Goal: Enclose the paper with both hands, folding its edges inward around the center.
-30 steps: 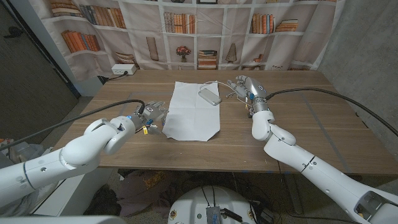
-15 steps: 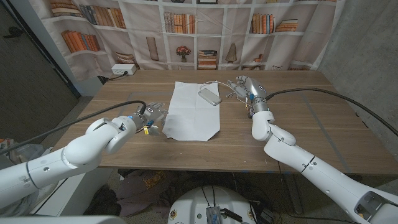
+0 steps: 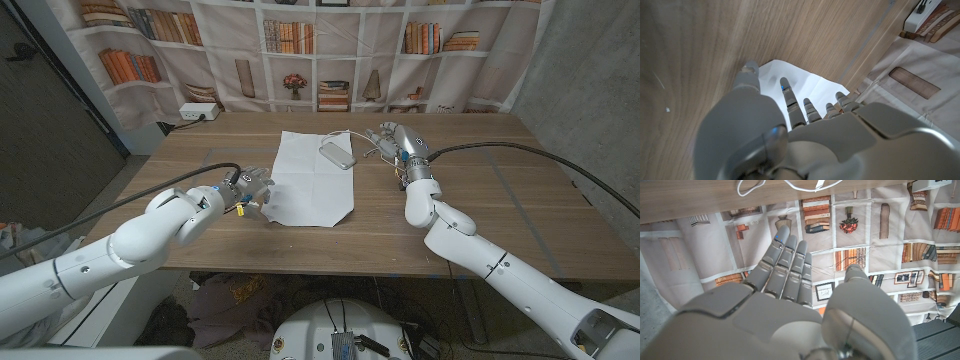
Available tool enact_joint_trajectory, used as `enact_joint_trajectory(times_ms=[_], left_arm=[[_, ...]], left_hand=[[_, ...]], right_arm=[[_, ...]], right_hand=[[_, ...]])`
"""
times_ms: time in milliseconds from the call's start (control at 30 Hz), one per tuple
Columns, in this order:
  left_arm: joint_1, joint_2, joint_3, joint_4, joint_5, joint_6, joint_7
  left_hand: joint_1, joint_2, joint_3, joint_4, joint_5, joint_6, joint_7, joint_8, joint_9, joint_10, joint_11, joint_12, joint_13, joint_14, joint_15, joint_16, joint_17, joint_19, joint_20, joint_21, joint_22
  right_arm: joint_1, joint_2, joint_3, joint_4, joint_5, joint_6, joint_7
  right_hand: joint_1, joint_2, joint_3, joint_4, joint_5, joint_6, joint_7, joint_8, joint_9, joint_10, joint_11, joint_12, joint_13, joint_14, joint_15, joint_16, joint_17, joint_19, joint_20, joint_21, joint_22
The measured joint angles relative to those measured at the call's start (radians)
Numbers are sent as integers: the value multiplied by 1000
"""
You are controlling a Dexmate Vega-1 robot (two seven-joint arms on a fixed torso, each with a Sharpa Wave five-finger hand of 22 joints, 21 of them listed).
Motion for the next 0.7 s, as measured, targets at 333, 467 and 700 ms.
enact_joint_trajectory(times_ms=[333, 467, 700], left_arm=[[-26, -20, 11, 9, -3, -32, -45], [-37, -27, 15, 12, -8, -42, -63], [-48, -33, 20, 16, -12, -55, -86]], left_hand=[[-2, 50, 7, 13, 7, -39, 3, -26, -8, -14, 3, -6, 0, 0, 0, 0, 0, -20, 2, -4, 0], [14, 66, 10, 16, 8, -41, 1, -27, -13, -14, 3, -6, 0, 0, 0, 0, 0, -23, -2, -4, 0], [16, 88, 14, 19, 8, -41, 1, -27, -13, -14, 3, -6, 0, 0, 0, 0, 0, -23, -2, -4, -3]], right_arm=[[-3, 0, 2, -4, -2, -1, -3], [-6, 0, 4, -5, -2, -2, -6], [-11, 0, 11, -5, -2, -3, -13]], right_hand=[[0, 0, -3, -3, 0, 0, 0, 0, 0, 0, 0, 0, 0, -4, -4, 0, 0, 0, 0, -6, 0], [0, 0, -3, -3, 0, 0, 0, 0, 0, 0, 0, -4, 0, -4, -4, 0, 0, 0, 0, -6, 0], [0, 0, -3, -3, 0, 0, 0, 0, 0, 0, 0, -4, 0, -4, -4, 0, 0, 0, 0, -6, 0]])
